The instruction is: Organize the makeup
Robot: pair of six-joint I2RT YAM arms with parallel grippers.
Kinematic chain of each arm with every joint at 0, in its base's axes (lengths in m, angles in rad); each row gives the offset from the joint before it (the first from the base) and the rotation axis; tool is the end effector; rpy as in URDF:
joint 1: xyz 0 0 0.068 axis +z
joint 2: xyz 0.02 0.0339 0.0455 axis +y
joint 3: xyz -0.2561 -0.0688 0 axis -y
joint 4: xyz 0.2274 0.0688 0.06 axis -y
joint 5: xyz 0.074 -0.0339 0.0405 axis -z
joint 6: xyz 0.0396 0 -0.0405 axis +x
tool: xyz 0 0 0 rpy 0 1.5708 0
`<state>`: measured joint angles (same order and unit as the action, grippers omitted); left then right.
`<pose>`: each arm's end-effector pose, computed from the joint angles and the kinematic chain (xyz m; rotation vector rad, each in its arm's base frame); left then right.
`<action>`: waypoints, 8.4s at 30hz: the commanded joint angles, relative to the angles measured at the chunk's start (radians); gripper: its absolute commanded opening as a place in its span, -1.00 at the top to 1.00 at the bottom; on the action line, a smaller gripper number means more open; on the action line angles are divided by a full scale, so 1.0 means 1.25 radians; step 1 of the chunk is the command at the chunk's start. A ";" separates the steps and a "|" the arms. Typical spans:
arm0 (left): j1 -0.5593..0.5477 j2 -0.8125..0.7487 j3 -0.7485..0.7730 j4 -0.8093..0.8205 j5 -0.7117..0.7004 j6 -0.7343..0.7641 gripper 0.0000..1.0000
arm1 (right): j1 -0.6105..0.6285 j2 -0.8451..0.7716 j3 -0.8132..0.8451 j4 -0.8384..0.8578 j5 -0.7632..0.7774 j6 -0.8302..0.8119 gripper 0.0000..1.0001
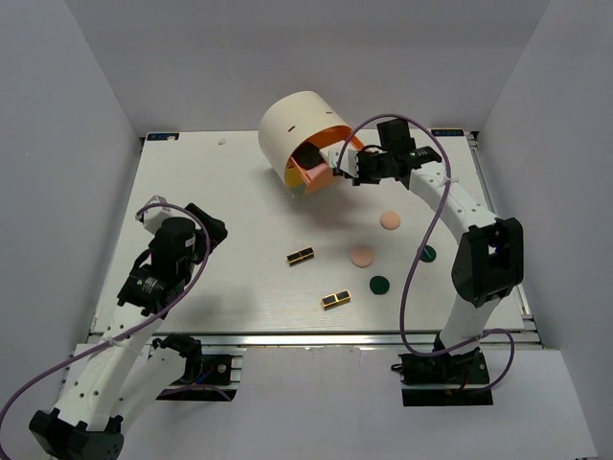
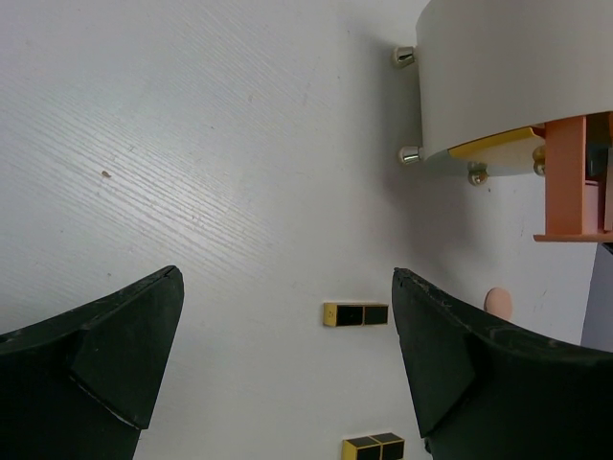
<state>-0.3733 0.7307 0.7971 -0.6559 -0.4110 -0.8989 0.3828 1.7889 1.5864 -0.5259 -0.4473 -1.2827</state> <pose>0.1397 -0.0377 0.2981 -0.7745 1.9751 -0.3156 0.3573 0.1623 0.3035 -1.7810 1.3163 0.0220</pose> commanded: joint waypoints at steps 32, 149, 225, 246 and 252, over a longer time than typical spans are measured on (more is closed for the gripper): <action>0.000 -0.011 0.015 -0.005 0.017 -0.023 -0.96 | 0.029 0.147 0.114 0.484 0.106 0.545 1.00; -0.258 0.766 0.100 0.473 0.302 0.718 -0.75 | -0.235 -0.330 -0.416 0.176 -0.388 0.653 -0.79; -0.148 0.296 0.143 0.257 0.118 0.283 -0.57 | 0.349 -0.204 -0.586 -0.004 -0.055 0.059 -0.34; -0.094 0.121 -0.192 0.374 0.183 0.014 -0.65 | 0.359 -0.133 -0.586 0.100 0.023 0.118 -0.19; -0.087 0.127 -0.261 0.398 0.216 -0.039 -0.66 | 0.359 -0.141 -0.594 0.098 0.015 0.123 0.04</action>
<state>-0.4911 0.8978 0.4934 -0.1940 -0.1764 -0.9009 0.8257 1.6039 0.8597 -0.4145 -0.4393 -1.1328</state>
